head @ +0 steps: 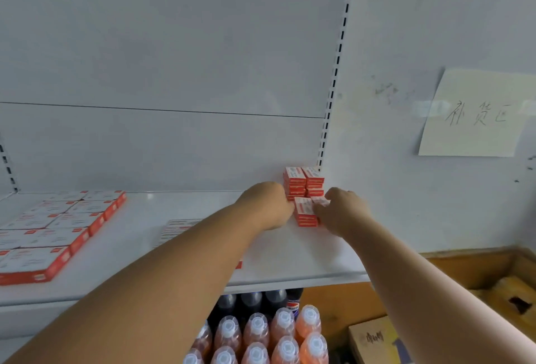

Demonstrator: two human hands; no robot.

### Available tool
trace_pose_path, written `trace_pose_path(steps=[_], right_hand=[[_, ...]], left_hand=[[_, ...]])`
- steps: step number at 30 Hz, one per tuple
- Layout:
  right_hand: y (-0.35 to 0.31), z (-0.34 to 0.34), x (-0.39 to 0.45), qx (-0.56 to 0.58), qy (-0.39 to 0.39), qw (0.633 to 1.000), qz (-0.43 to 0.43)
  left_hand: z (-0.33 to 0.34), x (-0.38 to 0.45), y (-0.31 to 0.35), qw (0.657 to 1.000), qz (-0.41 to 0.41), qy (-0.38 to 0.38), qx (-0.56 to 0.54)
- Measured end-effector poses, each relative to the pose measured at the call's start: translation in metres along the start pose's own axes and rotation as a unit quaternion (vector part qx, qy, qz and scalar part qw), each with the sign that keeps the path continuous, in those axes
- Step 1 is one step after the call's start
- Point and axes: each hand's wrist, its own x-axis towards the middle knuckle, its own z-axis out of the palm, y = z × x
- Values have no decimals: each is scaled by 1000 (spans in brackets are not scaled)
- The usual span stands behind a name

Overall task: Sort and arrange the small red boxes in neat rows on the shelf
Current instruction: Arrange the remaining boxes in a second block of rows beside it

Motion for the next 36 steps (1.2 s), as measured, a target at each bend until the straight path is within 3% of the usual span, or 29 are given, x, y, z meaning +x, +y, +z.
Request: trace_pose_path(steps=[8,12,15,21,25,29,31,36], right_hand=[[28,-6,22,108,-51,991,-60],[32,-3,29,179,-48,978,-96],[30,-1,28,260,-59,958,-109],[18,-4,28,453,-111,879,-98],[2,-1,27,497,-149,847,-116],[-25,5,20,537,-186,811,-137],[-44,8,13,536,-200,806,-151],[-94,17,-2,496,-169,840,-142]], left_hand=[[27,34,32,995,-81,-55,34],[26,29,34,990,-132,-21,-33],[27,22,28,977,-156,35,-143],[10,6,14,907,-140,149,-368],[-6,-8,-5,827,-144,216,-498],[-24,-22,-37,751,-157,238,-595],[-30,-27,-55,750,-161,227,-600],[-47,-41,-99,780,-155,165,-583]])
